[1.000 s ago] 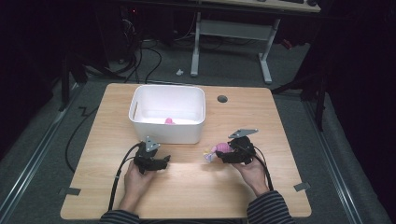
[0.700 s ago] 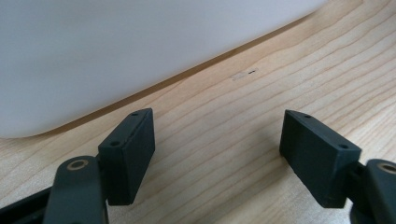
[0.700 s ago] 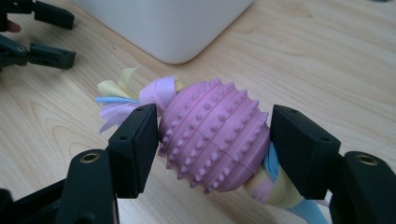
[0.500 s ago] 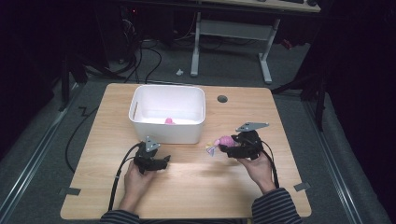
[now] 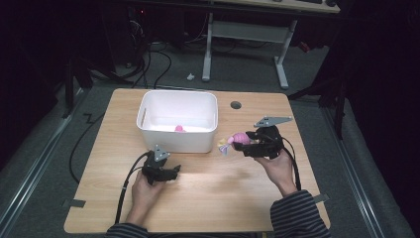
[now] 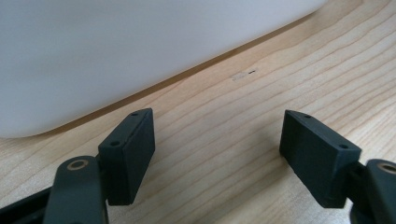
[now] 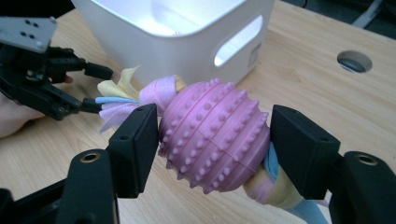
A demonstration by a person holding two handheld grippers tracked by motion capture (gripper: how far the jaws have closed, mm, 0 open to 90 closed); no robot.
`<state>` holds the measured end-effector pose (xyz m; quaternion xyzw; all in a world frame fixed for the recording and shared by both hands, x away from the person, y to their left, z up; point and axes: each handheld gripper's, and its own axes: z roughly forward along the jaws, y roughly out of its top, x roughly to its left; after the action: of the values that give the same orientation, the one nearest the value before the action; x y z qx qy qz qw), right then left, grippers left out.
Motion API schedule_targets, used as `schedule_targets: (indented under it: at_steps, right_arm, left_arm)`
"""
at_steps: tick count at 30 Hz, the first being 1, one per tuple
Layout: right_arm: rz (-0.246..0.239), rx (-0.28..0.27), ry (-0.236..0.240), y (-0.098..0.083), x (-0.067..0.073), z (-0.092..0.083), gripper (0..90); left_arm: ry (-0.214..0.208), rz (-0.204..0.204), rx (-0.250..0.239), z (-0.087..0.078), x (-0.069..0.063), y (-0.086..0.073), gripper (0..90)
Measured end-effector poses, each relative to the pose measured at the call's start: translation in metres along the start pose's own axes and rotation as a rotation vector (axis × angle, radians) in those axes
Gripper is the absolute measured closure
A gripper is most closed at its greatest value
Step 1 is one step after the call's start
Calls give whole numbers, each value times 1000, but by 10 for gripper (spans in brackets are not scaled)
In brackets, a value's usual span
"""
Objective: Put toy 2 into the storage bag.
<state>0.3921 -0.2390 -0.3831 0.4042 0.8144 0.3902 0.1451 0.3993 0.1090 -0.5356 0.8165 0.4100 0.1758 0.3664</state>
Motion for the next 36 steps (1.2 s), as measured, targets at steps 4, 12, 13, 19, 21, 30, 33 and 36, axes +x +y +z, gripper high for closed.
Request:
schedule_targets:
  at_steps: [4, 12, 13, 19, 21, 30, 33, 36]
  right_arm:
    - [-2, -12, 17, 11, 0, -2, 344]
    - [-7, -37, 38, 32, 0, -5, 344]
    - [-11, -40, 41, 35, 0, -6, 344]
    - [-33, -54, 58, 54, 4, -5, 344]
    - [-38, -56, 60, 59, 6, -4, 344]
    - [-69, -53, 80, 81, 12, 9, 344]
    - [-76, -47, 85, 87, 14, 15, 344]
    - [-86, -35, 82, 92, 17, 21, 344]
  left_arm:
    - [0, 0, 0, 0, 0, 0, 269]
    - [0, 0, 2, 0, 0, 0, 268]
    - [1, 0, 1, 0, 0, 0, 268]
    - [1, -1, -2, 0, 0, 0, 268]
    - [1, 1, 0, 0, 0, 0, 268]
    - [0, 0, -2, 0, 0, 0, 268]
    - [1, -1, -3, 0, 0, 0, 268]
    - [2, -2, -3, 0, 0, 0, 268]
